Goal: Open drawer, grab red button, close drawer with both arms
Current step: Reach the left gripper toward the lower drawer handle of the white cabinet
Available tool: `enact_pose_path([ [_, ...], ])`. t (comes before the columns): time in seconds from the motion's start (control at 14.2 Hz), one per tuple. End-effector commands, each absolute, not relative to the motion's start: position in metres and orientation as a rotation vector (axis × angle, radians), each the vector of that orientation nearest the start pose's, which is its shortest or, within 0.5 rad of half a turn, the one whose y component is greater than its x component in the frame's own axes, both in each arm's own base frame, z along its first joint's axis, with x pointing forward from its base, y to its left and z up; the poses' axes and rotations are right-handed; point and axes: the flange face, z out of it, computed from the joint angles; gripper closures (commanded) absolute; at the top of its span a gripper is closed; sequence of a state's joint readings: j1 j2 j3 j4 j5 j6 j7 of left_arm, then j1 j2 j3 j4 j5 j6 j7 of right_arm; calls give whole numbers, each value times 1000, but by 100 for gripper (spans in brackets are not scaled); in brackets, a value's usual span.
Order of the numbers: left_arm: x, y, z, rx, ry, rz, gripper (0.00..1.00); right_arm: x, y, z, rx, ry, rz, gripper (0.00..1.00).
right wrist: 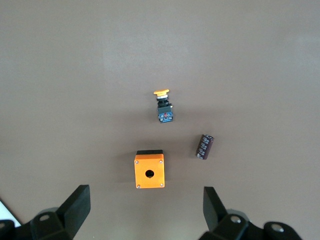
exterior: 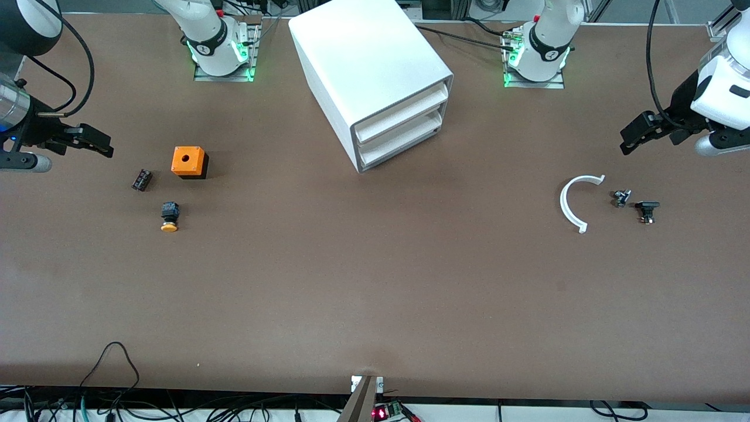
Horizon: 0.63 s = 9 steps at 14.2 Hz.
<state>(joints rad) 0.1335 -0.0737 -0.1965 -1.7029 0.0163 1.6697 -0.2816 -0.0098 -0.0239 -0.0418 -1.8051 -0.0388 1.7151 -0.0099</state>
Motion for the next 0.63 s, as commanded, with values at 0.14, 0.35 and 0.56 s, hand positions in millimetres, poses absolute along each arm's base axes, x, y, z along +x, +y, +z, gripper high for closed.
enact_pose_path([
  [0.14,541,-46,616,-3098,-274,-59,0,539,-33,546,-3176,55,119,0],
  [0.35,538,-55,619,-3098,-266,-32,0,540,-34,545,-3174,58,124,0],
  [0.56,542,-82,590,-3098,-165,69,0,540,-34,544,-3174,58,124,0],
])
